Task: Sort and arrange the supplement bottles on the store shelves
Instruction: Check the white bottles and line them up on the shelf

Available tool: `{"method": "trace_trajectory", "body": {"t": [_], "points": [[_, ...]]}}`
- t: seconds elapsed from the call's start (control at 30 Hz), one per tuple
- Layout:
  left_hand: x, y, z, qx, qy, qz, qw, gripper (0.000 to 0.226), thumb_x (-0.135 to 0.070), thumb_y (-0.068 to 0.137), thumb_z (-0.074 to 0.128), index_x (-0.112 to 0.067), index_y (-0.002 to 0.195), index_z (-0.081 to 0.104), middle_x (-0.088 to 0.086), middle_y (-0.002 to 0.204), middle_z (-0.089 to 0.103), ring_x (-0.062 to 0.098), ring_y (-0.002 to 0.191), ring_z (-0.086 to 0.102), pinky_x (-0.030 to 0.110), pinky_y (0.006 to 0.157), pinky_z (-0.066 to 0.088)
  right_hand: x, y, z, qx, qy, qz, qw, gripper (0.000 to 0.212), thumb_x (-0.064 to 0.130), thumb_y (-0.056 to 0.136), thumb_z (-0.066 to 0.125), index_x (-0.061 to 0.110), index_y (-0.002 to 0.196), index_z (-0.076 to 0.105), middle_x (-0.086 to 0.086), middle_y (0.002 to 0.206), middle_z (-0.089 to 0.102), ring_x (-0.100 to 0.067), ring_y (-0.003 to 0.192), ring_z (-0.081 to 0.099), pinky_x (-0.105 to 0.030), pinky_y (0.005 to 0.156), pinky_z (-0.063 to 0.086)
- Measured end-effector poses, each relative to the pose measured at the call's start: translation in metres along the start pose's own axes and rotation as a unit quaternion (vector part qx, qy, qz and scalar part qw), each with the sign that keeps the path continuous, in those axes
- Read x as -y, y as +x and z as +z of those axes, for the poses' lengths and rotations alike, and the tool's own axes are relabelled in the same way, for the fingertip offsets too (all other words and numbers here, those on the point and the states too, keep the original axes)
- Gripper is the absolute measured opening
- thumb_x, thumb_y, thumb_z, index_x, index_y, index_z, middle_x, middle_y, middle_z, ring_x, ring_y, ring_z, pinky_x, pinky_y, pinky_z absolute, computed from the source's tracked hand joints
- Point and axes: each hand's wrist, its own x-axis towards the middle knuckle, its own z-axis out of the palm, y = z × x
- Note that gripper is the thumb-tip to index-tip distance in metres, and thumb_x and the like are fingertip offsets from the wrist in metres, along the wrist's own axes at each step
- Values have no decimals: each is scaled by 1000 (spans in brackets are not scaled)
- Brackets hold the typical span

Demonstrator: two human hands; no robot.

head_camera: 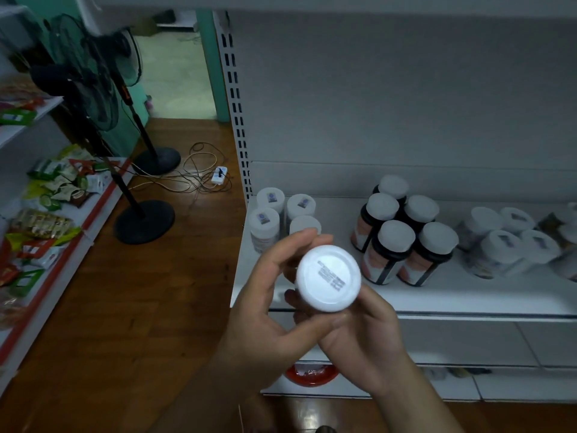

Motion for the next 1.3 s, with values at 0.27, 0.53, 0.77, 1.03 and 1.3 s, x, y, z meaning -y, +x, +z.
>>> {"method": "trace_trajectory", "body": {"t": [0.27, 0.53, 0.77, 1.03, 1.3], "points": [[-5, -4, 8, 1, 27, -3, 1000, 73, -22, 74, 78, -50, 132, 45, -13, 135, 56, 20, 131, 50, 33, 105, 45, 6, -8, -6, -47, 0, -15, 999, 42, 24, 99, 38, 2, 126, 61, -16, 123, 64, -26, 102, 65, -34, 76, 55], [1, -9, 11, -29, 5, -46, 999, 71, -20, 75, 74, -45, 135, 45, -10, 134, 56, 21, 128, 53, 34, 95, 52, 20, -12, -20, -59, -144, -62, 986, 62, 43, 81, 70, 7, 130, 58, -17, 132, 59, -29, 117, 58, -41, 92, 51], [-1, -8, 19, -103, -112, -169, 974, 53, -14, 79, 68, -34, 126, 54, -13, 115, 68, 9, 109, 65, 21, 79, 55, 29, -20, -21, -78, -350, -90, 929, 57, 43, 71, 74, 35, 125, 59, 3, 121, 66, -14, 107, 64, -29, 82, 53], [4, -10, 7, -15, -89, -199, 976, 70, -2, 79, 66, -26, 139, 38, -18, 123, 63, 8, 117, 60, 21, 88, 52, 36, -12, -19, -103, -427, -74, 895, 47, 50, 74, 64, 24, 113, 66, -1, 107, 71, -18, 95, 67, -27, 72, 54], [10, -2, -9, -80, -103, -227, 965, 40, -25, 77, 60, -21, 116, 58, -13, 99, 73, 1, 93, 68, 13, 71, 53, 37, -5, -11, -78, -480, -118, 866, 48, 41, 74, 71, 38, 121, 61, 4, 112, 67, -15, 98, 65, -30, 77, 56]]}}
